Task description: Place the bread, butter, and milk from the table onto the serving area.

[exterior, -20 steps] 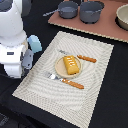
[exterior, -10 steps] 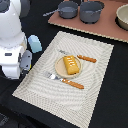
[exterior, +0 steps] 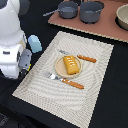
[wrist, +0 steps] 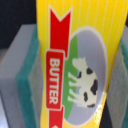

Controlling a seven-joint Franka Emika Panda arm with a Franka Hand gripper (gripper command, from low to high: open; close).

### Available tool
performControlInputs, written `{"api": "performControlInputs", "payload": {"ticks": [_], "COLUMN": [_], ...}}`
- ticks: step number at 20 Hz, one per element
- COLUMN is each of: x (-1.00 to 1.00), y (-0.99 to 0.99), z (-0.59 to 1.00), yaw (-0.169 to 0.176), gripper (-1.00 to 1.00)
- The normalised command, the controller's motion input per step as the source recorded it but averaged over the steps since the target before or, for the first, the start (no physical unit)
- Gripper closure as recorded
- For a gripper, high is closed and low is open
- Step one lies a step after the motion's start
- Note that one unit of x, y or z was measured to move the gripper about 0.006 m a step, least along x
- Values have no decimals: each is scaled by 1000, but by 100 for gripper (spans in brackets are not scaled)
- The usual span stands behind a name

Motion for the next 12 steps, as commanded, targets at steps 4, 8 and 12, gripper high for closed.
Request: {"api": "performControlInputs", "payload": {"ticks": [4, 8, 12], "x": [713, 960, 977], "y": [-262, -354, -368], "z": [1000, 985, 761], "yaw": [0, 0, -2], "gripper": [100, 100, 100]}}
